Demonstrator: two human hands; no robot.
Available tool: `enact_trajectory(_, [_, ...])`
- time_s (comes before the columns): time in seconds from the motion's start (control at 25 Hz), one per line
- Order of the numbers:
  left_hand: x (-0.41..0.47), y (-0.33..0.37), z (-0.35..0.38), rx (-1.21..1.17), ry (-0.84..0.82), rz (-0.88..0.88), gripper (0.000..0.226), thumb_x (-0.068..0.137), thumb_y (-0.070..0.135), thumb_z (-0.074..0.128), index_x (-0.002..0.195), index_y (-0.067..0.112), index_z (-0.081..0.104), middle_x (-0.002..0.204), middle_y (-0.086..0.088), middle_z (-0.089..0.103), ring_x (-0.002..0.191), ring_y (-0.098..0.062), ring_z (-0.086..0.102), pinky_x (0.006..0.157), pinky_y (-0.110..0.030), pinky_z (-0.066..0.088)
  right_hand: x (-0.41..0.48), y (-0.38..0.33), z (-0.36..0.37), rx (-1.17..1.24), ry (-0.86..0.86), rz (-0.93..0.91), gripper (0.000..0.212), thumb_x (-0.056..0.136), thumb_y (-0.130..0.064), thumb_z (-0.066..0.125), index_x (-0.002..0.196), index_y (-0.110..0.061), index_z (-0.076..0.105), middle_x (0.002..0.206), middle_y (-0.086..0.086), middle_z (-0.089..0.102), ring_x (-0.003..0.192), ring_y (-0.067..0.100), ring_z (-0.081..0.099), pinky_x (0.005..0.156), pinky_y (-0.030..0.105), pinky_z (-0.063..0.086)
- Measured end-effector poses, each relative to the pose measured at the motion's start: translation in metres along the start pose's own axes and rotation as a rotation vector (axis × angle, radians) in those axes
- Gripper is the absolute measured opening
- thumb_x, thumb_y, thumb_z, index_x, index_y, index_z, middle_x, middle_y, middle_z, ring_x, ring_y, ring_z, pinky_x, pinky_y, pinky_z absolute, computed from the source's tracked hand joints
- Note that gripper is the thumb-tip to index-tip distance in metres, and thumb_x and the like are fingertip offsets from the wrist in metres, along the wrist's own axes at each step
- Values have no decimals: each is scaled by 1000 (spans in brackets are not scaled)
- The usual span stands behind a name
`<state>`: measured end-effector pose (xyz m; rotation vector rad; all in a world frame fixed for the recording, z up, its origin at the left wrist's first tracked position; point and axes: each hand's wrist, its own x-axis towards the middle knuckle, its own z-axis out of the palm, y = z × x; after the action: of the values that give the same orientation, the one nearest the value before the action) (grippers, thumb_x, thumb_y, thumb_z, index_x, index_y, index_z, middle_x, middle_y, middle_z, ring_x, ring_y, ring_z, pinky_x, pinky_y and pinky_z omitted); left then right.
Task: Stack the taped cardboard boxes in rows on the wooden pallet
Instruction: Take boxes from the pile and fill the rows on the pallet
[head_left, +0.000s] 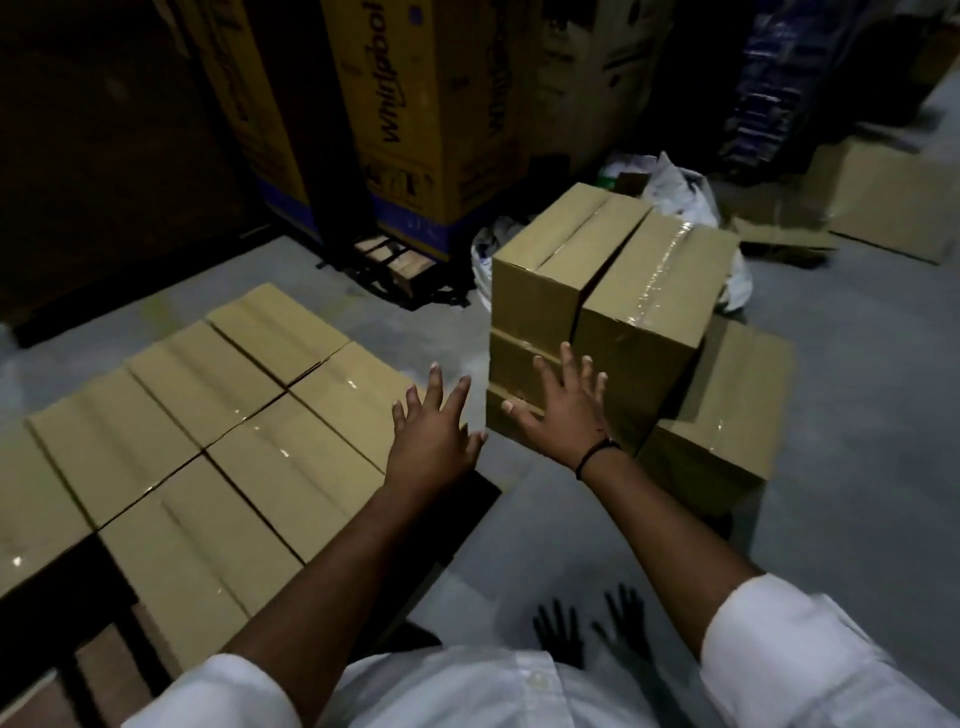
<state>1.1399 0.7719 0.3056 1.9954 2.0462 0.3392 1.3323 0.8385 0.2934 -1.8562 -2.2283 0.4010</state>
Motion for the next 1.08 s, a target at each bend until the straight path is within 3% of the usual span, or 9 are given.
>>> enact_trajectory(0.28, [81,37,21,-15,-61,114,80,100,55,53,164,31,13,172,-10,0,155,-43,9,125,-57,11,29,49,-12,18,42,179,82,96,-71,44,162,-30,20,170,10,-15,156,38,-13,125,57,-8])
enact_trajectory(0.56, [212,65,40,-28,-90,244,78,100,55,50,164,27,14,172,-10,4,155,-42,11,125,-57,11,121,103,-32,17,66,326,84,95,-71,47,163,-30,18,170,8,-17,156,37,-14,125,55,-8])
enact_trajectory(1.08, [358,80,69,-33,-256,370,80,101,54,51,164,31,8,172,-4,5,156,-41,4,125,-55,2,217,156,-19,45,30,513,89,95,-69,50,164,-31,8,169,7,-22,157,36,-11,126,54,-2])
